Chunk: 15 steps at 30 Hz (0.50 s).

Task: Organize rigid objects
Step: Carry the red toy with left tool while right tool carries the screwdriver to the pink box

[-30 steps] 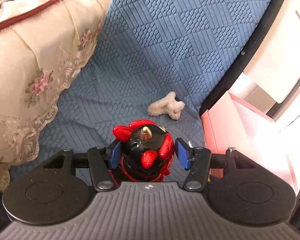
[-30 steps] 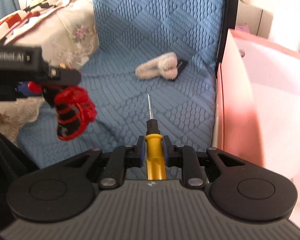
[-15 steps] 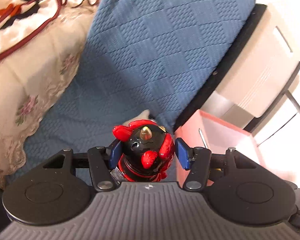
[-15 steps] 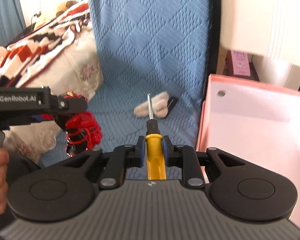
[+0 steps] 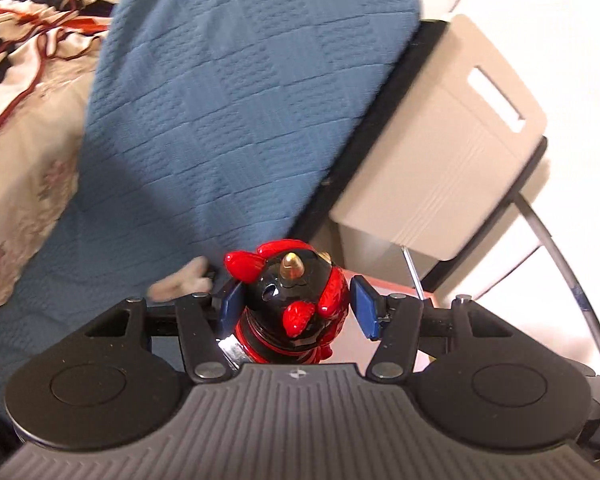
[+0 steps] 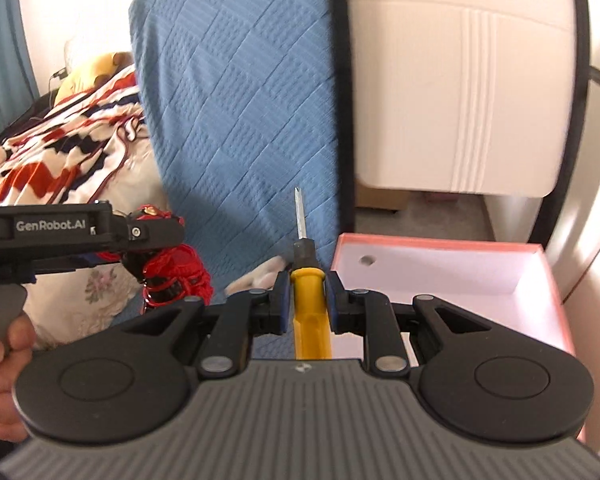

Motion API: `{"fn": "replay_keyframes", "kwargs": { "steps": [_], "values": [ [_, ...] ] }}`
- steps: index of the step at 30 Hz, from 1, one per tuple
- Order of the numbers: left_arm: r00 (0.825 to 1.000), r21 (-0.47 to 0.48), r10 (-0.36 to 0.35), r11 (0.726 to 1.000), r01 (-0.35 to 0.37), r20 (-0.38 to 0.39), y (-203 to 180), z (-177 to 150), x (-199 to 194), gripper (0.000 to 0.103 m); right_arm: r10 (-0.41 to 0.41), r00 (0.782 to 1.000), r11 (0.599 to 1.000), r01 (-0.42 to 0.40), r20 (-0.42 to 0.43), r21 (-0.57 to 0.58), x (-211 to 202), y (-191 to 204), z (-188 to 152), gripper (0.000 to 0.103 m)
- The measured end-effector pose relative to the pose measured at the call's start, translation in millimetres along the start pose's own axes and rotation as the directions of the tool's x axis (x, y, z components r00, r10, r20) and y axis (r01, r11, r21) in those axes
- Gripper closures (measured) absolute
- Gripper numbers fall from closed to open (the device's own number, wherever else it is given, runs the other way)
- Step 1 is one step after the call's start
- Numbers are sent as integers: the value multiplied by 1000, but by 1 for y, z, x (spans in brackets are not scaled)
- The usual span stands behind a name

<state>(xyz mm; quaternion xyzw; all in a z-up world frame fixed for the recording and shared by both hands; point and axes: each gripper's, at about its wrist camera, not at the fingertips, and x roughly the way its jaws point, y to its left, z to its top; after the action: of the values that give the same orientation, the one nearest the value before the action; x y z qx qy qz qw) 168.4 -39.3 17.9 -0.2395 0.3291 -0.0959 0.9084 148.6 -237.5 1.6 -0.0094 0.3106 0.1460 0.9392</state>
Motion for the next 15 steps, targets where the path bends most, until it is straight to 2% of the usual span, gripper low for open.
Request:
{"fn": "replay_keyframes", "kwargs": {
  "steps": [4, 7, 10, 15],
  "values": [
    [1000, 42, -11, 999, 11, -3, -35, 3, 14, 41, -22, 1000, 1000, 22, 21, 9, -10, -22, 9, 81],
    [1000, 43, -23, 999, 24, -16, -53, -6, 30, 41, -48, 999, 999, 48, 6, 17, -15, -45, 5, 81],
    [998, 50, -36, 998, 39, -54, -67, -21, 50, 41, -92, 995, 995, 93, -31, 39, -12, -80, -11, 81],
    [993, 85, -5, 996, 16, -117, -83, -49, 94, 41, -139, 987, 988, 144, -84, 53, 2, -108, -35, 81]
  ]
}}
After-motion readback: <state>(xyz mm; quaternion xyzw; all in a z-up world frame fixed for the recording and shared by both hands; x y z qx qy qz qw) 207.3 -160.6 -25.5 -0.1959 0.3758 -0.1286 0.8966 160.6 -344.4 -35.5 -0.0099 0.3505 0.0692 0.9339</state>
